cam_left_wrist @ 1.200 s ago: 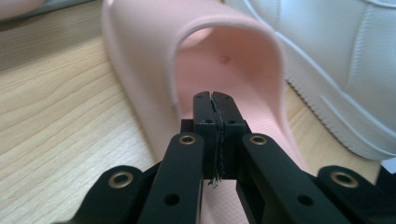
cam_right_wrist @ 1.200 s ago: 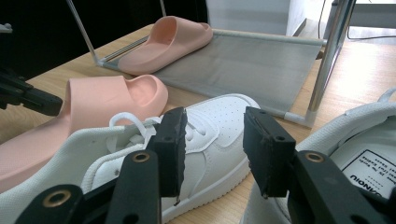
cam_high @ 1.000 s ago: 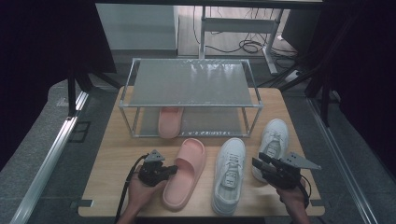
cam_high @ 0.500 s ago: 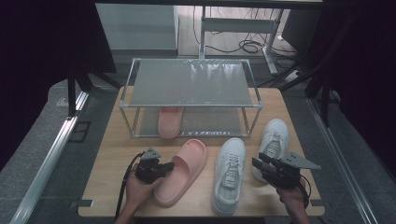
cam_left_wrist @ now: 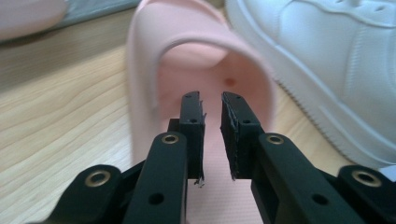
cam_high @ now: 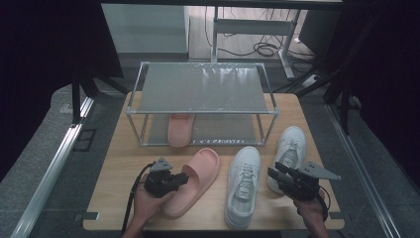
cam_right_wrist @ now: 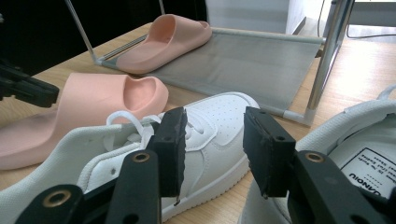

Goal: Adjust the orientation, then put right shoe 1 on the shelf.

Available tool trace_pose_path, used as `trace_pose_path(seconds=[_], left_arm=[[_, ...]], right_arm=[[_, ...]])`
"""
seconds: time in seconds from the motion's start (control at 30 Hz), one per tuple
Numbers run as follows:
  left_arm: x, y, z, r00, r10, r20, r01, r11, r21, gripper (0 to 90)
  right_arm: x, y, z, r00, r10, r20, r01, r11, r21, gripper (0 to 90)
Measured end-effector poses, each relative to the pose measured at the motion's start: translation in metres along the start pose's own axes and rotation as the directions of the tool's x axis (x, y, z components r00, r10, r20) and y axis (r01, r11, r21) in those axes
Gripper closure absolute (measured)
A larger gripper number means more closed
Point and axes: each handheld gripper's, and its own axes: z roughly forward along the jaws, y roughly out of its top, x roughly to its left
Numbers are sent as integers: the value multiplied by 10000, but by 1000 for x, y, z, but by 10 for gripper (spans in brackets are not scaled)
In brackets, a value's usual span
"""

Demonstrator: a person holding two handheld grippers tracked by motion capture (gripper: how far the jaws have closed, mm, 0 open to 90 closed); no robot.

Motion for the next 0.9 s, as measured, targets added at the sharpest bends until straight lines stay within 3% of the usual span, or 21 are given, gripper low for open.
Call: trace_pose_path(seconds=[0.3, 0.9], left_arm=[[-9, 2, -4, 9994, 38, 348, -32, 9999, -165, 767], [-23, 1, 13, 9986, 194, 486, -210, 9993, 312, 680]], right_arm=[[0, 1, -2, 10000, -27, 18, 27, 10000, -59, 586], [0, 1, -1, 10000, -26, -9, 26, 10000, -39, 586]])
